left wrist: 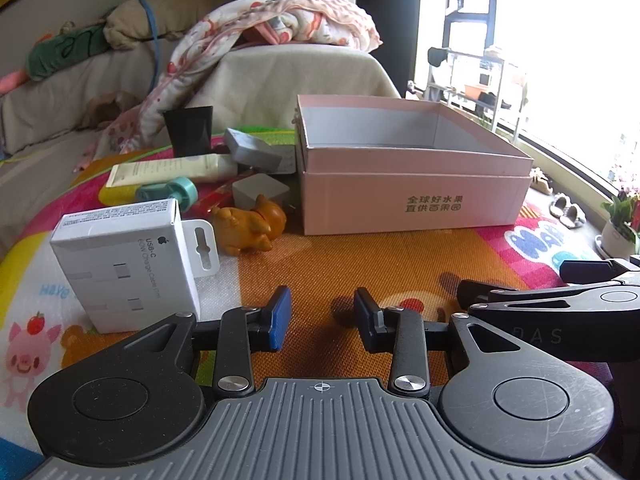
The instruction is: Organize rigid objects
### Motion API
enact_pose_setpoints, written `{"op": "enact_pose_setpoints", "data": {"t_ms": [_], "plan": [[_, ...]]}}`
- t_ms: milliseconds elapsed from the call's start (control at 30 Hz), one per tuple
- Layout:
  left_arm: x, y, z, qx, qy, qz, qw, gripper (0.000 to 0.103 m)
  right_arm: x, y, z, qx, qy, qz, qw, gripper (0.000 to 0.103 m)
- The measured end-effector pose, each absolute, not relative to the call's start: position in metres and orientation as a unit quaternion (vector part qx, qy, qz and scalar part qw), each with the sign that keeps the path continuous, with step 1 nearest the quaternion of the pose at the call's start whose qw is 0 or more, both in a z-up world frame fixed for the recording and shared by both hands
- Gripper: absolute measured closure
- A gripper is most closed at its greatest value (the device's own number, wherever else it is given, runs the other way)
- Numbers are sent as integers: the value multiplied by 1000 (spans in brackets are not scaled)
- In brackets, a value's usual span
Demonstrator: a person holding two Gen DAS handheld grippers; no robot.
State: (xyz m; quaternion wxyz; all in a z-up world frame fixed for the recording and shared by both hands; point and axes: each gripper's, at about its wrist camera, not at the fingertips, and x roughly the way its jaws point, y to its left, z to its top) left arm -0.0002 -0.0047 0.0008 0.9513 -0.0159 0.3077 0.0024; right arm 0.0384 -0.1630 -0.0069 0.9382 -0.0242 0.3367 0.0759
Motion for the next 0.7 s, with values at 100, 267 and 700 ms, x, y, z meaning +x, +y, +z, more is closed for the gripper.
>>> {"op": "enact_pose_setpoints", "data": {"t_ms": [100,267,700], "plan": [[-1,-4,1,-21,307,0,951,65,38,-163,-7,-24,337,76,938,0],[-10,0,6,-31,297,-36,954,65,39,-163,-6,-26,338,76,938,0],[-48,137,81,35,204,-121,971,66,43,-171,-5,-42,350,135,926,0]]}}
